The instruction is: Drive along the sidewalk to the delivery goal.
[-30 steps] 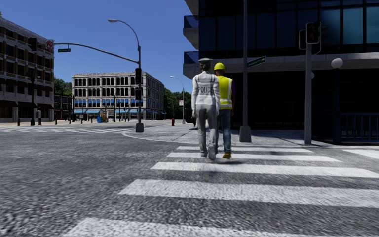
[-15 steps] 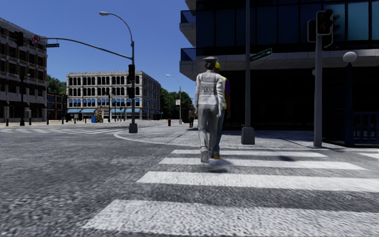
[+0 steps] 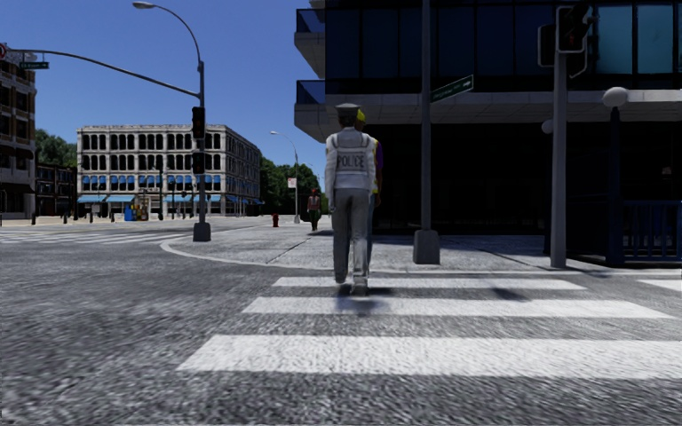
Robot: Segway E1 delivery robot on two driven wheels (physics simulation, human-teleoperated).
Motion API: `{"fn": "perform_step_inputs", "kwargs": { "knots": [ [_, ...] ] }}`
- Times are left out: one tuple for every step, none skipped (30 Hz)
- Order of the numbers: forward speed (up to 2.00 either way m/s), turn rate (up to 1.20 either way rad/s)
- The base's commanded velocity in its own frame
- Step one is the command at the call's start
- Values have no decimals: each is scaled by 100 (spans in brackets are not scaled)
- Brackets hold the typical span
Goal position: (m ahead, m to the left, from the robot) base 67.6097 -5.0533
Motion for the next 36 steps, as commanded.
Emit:
{"fn": "perform_step_inputs", "kwargs": {
  "knots": [
    [114,-29],
    [114,-28],
    [114,-28],
    [114,-28],
    [114,-27],
    [114,-27],
    [114,-27],
    [114,-27],
    [114,-27],
    [114,-22],
    [114,0],
    [114,0],
    [114,0],
    [114,0],
    [114,0],
    [114,0],
    [114,0],
    [114,0],
    [114,0],
    [114,0],
    [114,0],
    [114,0],
    [114,0],
    [114,0],
    [114,0],
    [114,0],
    [114,0],
    [114,0],
    [114,0],
    [114,0],
    [114,0],
    [114,0],
    [114,0],
    [114,0],
    [114,0],
    [114,0]
  ]
}}
